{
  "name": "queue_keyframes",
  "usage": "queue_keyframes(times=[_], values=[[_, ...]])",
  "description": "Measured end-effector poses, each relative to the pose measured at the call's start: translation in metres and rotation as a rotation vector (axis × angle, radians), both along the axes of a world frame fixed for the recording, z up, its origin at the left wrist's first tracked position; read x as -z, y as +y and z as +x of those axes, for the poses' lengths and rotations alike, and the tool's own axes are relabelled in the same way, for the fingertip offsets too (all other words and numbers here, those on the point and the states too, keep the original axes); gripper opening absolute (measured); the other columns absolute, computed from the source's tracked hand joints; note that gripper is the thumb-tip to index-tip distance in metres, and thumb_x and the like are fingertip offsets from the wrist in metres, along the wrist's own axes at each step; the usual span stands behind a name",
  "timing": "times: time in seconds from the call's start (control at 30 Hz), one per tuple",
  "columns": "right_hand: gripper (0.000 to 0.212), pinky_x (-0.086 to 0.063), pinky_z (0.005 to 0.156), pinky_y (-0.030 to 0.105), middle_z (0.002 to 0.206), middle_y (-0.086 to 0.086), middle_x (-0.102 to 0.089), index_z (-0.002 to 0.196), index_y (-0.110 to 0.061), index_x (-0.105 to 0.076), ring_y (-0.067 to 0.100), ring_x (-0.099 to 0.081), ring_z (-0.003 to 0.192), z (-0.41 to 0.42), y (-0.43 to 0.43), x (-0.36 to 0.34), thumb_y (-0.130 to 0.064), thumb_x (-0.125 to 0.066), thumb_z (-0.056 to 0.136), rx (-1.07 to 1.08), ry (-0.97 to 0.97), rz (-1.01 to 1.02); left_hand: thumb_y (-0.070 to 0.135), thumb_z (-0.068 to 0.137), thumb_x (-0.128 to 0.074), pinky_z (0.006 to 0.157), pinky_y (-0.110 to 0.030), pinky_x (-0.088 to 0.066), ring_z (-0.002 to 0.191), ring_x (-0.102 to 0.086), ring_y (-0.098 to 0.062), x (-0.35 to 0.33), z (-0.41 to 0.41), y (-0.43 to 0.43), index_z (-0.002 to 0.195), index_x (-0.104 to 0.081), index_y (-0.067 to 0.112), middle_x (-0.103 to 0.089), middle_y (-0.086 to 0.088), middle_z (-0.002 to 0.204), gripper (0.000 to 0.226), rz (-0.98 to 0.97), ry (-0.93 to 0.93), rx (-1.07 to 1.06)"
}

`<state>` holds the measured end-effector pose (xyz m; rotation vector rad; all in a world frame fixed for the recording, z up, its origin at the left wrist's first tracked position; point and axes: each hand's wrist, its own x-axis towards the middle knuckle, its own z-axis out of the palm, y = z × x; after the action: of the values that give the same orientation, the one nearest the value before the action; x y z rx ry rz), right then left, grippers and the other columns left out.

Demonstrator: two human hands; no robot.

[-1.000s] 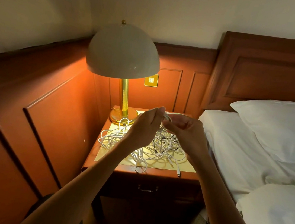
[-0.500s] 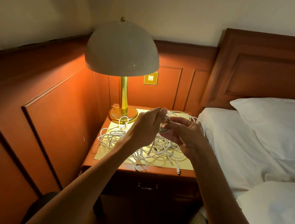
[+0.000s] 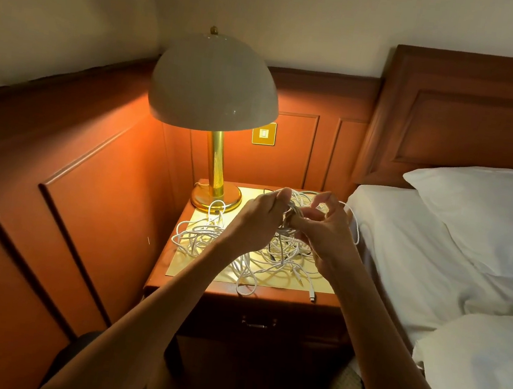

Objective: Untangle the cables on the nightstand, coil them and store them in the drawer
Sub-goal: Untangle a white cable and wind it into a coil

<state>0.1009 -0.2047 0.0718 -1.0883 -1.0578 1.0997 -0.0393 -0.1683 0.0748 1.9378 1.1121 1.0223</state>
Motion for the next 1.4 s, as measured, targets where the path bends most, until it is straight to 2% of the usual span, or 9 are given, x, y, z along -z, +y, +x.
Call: queue_keyframes(times=[0.23,0.33,0.47,0.67,0.83,0.93,1.07,1.23,1.4], values=[[0.048,-0.055,0.045,0.034,0.075,0.002,-0.071,0.104,-0.017,-0.049,0.020,-0.069,0.053,-0.002,-0.006,0.004,-0.014,-0.087,0.075,0.226,-0.356,0.313,0.042,0.108,-0.031,0.048,-0.028,-0.028,0.044,-0.033,-0.006,-0.003,-0.002,0.007,0.073,-0.052,0.015,-0.040,0.007,0.055,0.049,-0.128,-0.063,0.048],[0.040,-0.054,0.050,0.021,0.090,-0.011,-0.065,0.113,-0.030,-0.061,0.006,-0.067,0.064,-0.002,-0.005,0.009,-0.023,-0.084,0.081,0.379,-0.645,0.579,0.039,0.109,-0.029,0.043,-0.019,-0.026,0.040,-0.029,-0.004,-0.008,-0.003,0.005,0.071,-0.054,0.015,-0.037,0.012,0.048,0.051,-0.292,-0.214,0.124],[0.021,-0.045,0.068,0.006,0.101,0.009,-0.064,0.107,-0.017,-0.077,0.003,-0.057,0.087,-0.002,0.000,0.016,-0.013,-0.078,0.086,0.519,-0.844,0.878,0.042,0.108,-0.029,0.041,-0.015,-0.023,0.042,-0.021,-0.005,-0.014,-0.005,0.001,0.071,-0.047,0.018,-0.028,0.007,0.053,0.048,-0.501,-0.375,0.239],[0.016,-0.057,0.070,0.029,0.089,0.000,-0.072,0.096,-0.014,-0.073,0.009,-0.067,0.085,-0.022,-0.009,-0.002,-0.026,-0.062,0.098,0.482,-0.289,0.512,0.043,0.108,-0.032,0.044,-0.018,-0.018,0.046,-0.019,-0.007,-0.028,-0.002,-0.006,0.057,-0.054,0.025,-0.031,0.007,0.055,0.057,-0.452,-0.389,0.248],[0.012,-0.060,0.067,0.036,0.085,-0.001,-0.070,0.101,-0.010,-0.067,0.017,-0.069,0.086,-0.024,-0.009,-0.016,-0.018,-0.059,0.099,0.254,0.221,0.219,0.039,0.109,-0.029,0.042,-0.019,-0.022,0.038,-0.028,-0.001,-0.036,-0.003,-0.004,0.071,-0.051,0.019,-0.043,0.012,0.044,0.048,-0.322,-0.251,0.149],[0.013,-0.058,0.063,0.029,0.086,-0.005,-0.072,0.104,-0.015,-0.070,0.014,-0.071,0.086,-0.024,-0.011,-0.012,-0.016,-0.058,0.099,0.350,0.127,0.278,0.040,0.109,-0.030,0.043,-0.022,-0.020,0.039,-0.026,-0.001,-0.033,-0.001,-0.001,0.071,-0.049,0.018,-0.037,0.015,0.044,0.047,-0.293,-0.207,0.107],[0.022,-0.060,0.061,0.036,0.089,-0.002,-0.074,0.113,-0.015,-0.071,0.012,-0.071,0.072,-0.011,-0.012,-0.003,-0.022,-0.052,0.104,0.661,-0.431,0.595,0.034,0.109,-0.028,0.041,-0.018,-0.022,0.035,-0.026,-0.001,-0.037,-0.001,-0.001,0.074,-0.045,0.015,-0.033,0.016,0.040,0.043,-0.225,-0.149,0.081],[0.019,-0.063,0.063,0.048,0.082,0.007,-0.076,0.110,-0.008,-0.075,0.023,-0.072,0.067,0.013,-0.016,-0.015,-0.012,-0.069,0.093,0.358,-0.119,0.344,0.038,0.109,-0.029,0.040,-0.018,-0.016,0.041,-0.018,-0.002,-0.036,-0.014,0.006,0.072,-0.041,0.019,-0.025,0.014,0.050,0.043,-0.351,-0.346,0.138],[0.017,-0.062,0.074,0.042,0.088,-0.003,-0.078,0.101,-0.021,-0.080,0.014,-0.075,0.071,0.037,-0.018,-0.008,-0.025,-0.078,0.085,0.289,-0.435,0.313,0.041,0.108,-0.031,0.041,-0.018,-0.016,0.041,-0.018,-0.003,-0.029,-0.018,0.004,0.070,-0.036,0.023,-0.025,0.013,0.051,0.042,-0.469,-0.508,0.221]])
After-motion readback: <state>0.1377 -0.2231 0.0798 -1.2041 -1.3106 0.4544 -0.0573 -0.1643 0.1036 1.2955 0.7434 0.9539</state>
